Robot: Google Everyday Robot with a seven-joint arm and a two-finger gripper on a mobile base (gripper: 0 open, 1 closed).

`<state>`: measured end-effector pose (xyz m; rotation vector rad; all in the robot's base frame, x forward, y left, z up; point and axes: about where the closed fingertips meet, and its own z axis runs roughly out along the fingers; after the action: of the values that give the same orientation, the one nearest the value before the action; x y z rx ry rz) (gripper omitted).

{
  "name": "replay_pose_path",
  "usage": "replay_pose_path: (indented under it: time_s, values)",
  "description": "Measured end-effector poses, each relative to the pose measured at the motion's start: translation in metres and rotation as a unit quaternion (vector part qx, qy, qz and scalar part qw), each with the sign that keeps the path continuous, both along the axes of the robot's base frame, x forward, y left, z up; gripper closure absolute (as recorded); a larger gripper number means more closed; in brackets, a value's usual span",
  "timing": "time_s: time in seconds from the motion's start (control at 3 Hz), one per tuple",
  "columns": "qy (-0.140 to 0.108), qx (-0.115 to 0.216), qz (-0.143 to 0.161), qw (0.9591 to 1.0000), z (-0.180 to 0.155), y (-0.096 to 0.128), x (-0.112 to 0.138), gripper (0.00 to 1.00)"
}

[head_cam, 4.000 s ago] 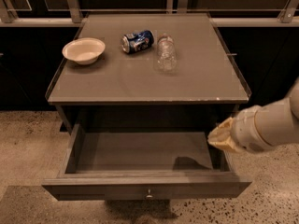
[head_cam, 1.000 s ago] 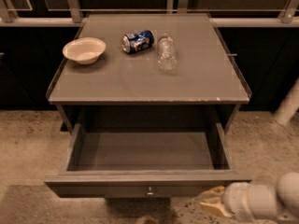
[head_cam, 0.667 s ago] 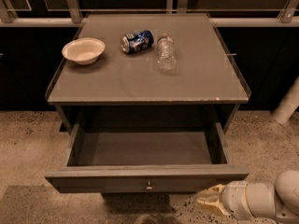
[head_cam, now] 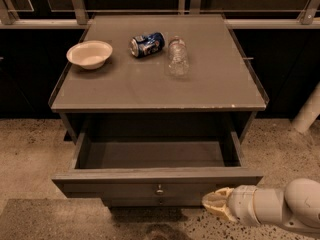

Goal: Close top drawer

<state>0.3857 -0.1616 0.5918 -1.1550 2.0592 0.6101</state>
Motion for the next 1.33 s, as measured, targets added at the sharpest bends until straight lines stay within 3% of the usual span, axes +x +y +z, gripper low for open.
replay_pose_path:
  time_s: [0.33, 0.67, 1.0, 1.33]
  values:
    - [-0.026, -0.015, 0.001, 0.9995, -0.001, 0.002, 0.008, 1.00]
    - [-0.069, -0.044, 0.003, 0.9967, -0.008, 0.002, 0.035, 1.00]
    - [-0.113, -0.078, 0.022, 0.9902, -0.018, 0.006, 0.066, 1.00]
    - [-0.116, -0.081, 0.022, 0.9898, -0.018, 0.006, 0.067, 1.00]
